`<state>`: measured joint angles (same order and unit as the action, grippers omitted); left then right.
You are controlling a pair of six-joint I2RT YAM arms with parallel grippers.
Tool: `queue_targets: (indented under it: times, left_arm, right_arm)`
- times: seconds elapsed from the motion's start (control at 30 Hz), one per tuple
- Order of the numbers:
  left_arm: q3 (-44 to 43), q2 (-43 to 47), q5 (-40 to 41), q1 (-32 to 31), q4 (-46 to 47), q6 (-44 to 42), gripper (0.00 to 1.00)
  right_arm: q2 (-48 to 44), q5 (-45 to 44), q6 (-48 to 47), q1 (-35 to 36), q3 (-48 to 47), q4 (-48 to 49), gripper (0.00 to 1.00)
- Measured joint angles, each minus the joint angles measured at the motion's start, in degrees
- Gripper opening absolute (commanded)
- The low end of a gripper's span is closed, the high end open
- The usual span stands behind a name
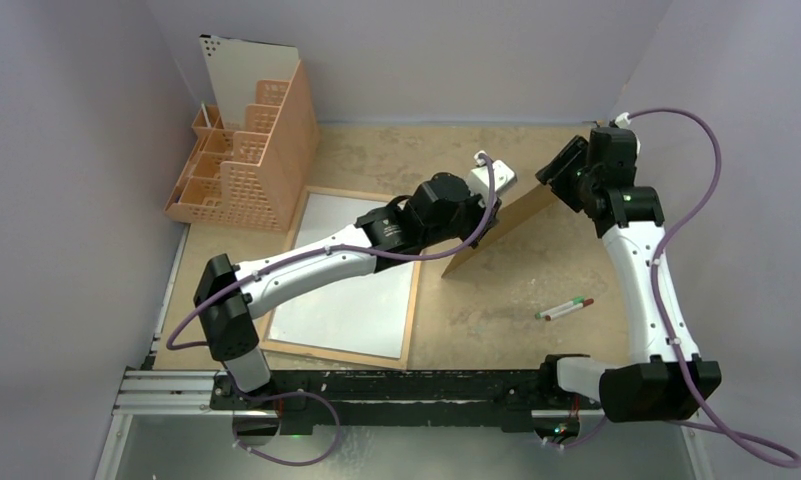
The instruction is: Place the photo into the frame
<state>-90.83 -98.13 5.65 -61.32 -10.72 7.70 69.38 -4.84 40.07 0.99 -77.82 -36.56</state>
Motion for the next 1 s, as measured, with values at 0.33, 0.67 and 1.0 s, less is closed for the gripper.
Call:
queue_targets:
  times: [0.33,0.67,1.0]
  left_arm:
    - [2.38,0.0,-9.16,-0.5,2.01,4.33,0.32]
    - [2.6,-0.33,-16.44,-2.03,2.54,6.51,0.68]
    - [3.41,3.93,-16.15,-1.18,-0.28,7.85,0.8]
  right_arm:
    - [3.5,2.38,-4.83,-1.07,-0.5,-4.63,0.25]
    - [3.52,3.37,-0.66,-2.4,-1.29,-7.23,0.0]
    - [3.02,9.7,-5.38,-10.73,-0.31,2.25,0.0]
